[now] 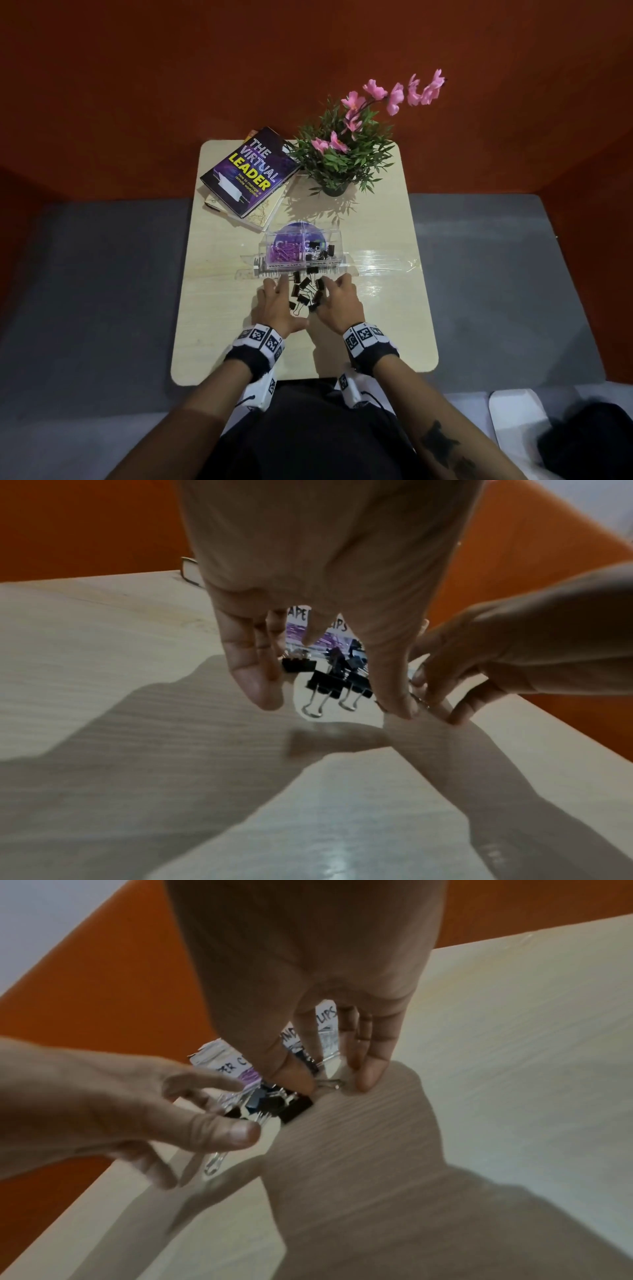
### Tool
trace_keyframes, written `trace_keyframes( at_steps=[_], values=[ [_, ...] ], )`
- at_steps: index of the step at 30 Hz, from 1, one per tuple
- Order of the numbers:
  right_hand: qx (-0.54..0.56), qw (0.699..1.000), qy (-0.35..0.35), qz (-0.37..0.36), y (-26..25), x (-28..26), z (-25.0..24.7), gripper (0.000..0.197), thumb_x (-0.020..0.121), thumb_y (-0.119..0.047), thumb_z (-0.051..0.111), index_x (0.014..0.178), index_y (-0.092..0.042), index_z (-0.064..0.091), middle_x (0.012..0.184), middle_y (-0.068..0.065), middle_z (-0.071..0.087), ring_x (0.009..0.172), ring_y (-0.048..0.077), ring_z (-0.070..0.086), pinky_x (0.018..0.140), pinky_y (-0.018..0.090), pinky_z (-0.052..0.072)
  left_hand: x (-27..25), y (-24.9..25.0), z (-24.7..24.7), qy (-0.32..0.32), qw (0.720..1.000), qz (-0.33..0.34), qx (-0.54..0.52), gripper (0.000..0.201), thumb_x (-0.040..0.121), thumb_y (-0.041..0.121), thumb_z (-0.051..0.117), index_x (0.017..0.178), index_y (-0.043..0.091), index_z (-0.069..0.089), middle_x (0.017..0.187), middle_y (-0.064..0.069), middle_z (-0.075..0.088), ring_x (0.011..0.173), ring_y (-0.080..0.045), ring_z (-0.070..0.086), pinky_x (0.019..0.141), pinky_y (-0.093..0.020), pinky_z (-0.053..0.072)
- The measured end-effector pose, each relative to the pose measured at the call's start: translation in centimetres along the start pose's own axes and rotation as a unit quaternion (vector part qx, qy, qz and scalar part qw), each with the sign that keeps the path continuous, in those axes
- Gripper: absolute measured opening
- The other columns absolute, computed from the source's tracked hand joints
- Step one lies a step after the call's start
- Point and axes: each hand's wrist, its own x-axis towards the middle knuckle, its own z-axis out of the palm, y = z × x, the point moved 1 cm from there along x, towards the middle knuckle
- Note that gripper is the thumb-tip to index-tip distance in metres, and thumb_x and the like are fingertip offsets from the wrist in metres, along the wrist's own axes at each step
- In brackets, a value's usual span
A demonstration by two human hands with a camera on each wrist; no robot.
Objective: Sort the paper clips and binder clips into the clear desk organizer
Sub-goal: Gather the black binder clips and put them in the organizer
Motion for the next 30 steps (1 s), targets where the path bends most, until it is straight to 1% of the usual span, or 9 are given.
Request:
trace_keyframes(
  at_steps=[4,8,11,13,17,18,20,23,30],
  values=[
    [0.012,1.000,-0.016,-0.009,-0.4,-0.4,0.2,0.060,0.067,-0.013,0.071,0.122,-0.014,0.047,0.116,0.015,0.039,0.102,0.036,0.047,0.068,0.043,0.052,0.2,1.1,0.4,0.002,0.999,0.027,0.030,0.095,0.066,0.031,0.083,0.141,0.026,0.025,0.138,-0.010,0.026,0.123,-0.031,0.035,0.085,-0.043,0.046],
    [-0.004,0.999,-0.034,-0.010,-1.1,0.4,-0.1,0.078,0.069,-0.017,0.072,0.137,-0.022,0.034,0.119,0.016,0.037,0.103,0.037,0.048,0.071,0.045,0.053,0.6,1.2,0.3,0.005,0.999,0.034,0.027,0.103,0.065,0.024,0.081,0.144,0.029,0.016,0.137,-0.011,0.022,0.122,-0.034,0.036,0.086,-0.045,0.046],
    [-0.009,0.999,-0.041,-0.030,-1.6,0.0,0.1,0.071,0.072,-0.022,0.070,0.134,-0.023,0.037,0.118,0.015,0.038,0.104,0.037,0.048,0.072,0.047,0.054,0.6,1.0,0.3,0.008,0.998,0.055,0.022,0.090,0.069,0.017,0.076,0.141,0.030,0.024,0.133,-0.011,0.026,0.120,-0.035,0.039,0.084,-0.045,0.047],
    [0.004,0.999,-0.034,-0.029,-1.4,-0.3,0.0,0.070,0.070,-0.022,0.072,0.132,-0.020,0.037,0.120,0.014,0.037,0.105,0.037,0.048,0.072,0.046,0.054,0.4,0.7,0.3,0.016,0.998,0.059,0.029,0.084,0.070,0.020,0.078,0.137,0.028,0.030,0.132,-0.010,0.028,0.118,-0.033,0.041,0.081,-0.044,0.048],
    [-0.008,0.998,-0.055,-0.021,-0.8,0.1,-0.4,0.101,0.058,-0.022,0.082,0.141,-0.026,0.023,0.123,0.013,0.032,0.106,0.032,0.042,0.074,0.048,0.054,0.5,0.1,0.3,0.011,0.997,0.058,0.054,0.098,0.067,0.029,0.083,0.143,0.028,0.023,0.139,-0.012,0.025,0.122,-0.033,0.040,0.085,-0.045,0.049],
    [-0.032,0.997,-0.066,-0.032,-1.0,0.2,-0.4,0.100,0.059,-0.023,0.082,0.140,-0.026,0.024,0.123,0.014,0.032,0.105,0.032,0.042,0.073,0.048,0.055,0.4,0.1,0.3,0.008,0.997,0.064,0.050,0.096,0.067,0.025,0.083,0.143,0.028,0.024,0.138,-0.012,0.026,0.121,-0.034,0.040,0.084,-0.045,0.049],
    [-0.061,0.995,-0.063,-0.053,-1.5,-0.1,-0.2,0.078,0.068,-0.023,0.077,0.133,-0.021,0.035,0.121,0.015,0.035,0.103,0.035,0.046,0.071,0.047,0.055,0.4,0.1,0.5,0.015,0.996,0.083,0.033,0.084,0.068,0.018,0.082,0.137,0.026,0.036,0.131,-0.012,0.032,0.114,-0.034,0.045,0.079,-0.044,0.050],
    [-0.028,0.998,-0.034,-0.054,-1.5,-0.3,0.1,0.050,0.074,-0.019,0.073,0.119,-0.017,0.051,0.114,0.015,0.044,0.095,0.036,0.053,0.073,0.045,0.055,0.4,0.0,0.8,0.037,0.994,0.101,0.006,0.060,0.069,0.010,0.078,0.121,0.021,0.050,0.117,-0.010,0.039,0.101,-0.033,0.052,0.070,-0.042,0.051],
    [0.038,0.998,0.023,-0.054,-1.2,-0.5,0.2,0.024,0.074,-0.012,0.071,0.097,-0.013,0.070,0.094,0.014,0.055,0.077,0.034,0.060,0.069,0.038,0.054,1.0,0.5,0.2,0.052,0.996,0.069,-0.030,0.036,0.072,0.012,0.075,0.100,0.014,0.053,0.107,-0.011,0.045,0.086,-0.033,0.055,0.065,-0.040,0.051]
  ],
)
